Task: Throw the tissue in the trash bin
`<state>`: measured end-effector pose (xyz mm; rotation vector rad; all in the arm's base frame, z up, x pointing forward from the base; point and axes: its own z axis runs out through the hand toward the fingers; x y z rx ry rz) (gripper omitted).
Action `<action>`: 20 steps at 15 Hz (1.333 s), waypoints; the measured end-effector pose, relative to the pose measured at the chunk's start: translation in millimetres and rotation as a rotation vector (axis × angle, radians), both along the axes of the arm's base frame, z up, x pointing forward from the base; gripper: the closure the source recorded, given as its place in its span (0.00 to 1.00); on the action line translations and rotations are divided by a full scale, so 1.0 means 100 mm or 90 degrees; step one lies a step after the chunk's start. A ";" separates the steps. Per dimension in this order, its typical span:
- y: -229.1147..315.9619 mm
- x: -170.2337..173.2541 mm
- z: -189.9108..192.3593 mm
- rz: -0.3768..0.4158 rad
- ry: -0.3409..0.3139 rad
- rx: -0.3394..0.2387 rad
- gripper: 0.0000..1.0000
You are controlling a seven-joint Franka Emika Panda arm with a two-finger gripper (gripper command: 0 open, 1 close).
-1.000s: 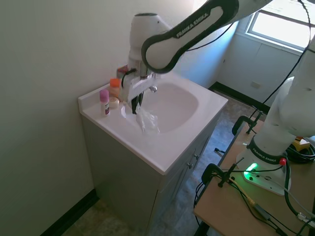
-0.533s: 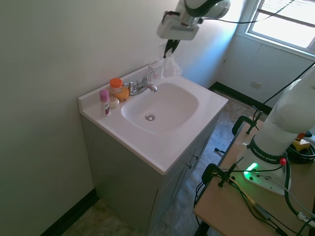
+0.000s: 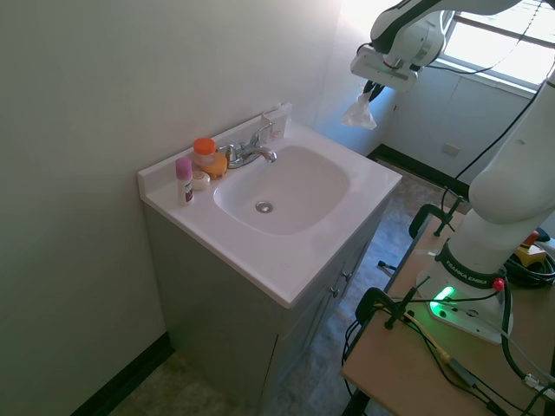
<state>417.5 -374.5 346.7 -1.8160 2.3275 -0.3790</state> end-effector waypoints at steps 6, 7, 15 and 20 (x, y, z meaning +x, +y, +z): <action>-0.55 0.42 -1.02 -0.104 0.087 0.055 0.00; -0.58 0.47 -1.09 -0.104 0.095 0.065 0.00; -0.67 0.68 -1.23 -0.097 0.105 0.079 0.00; -0.69 0.72 -1.15 -0.085 0.099 0.078 0.00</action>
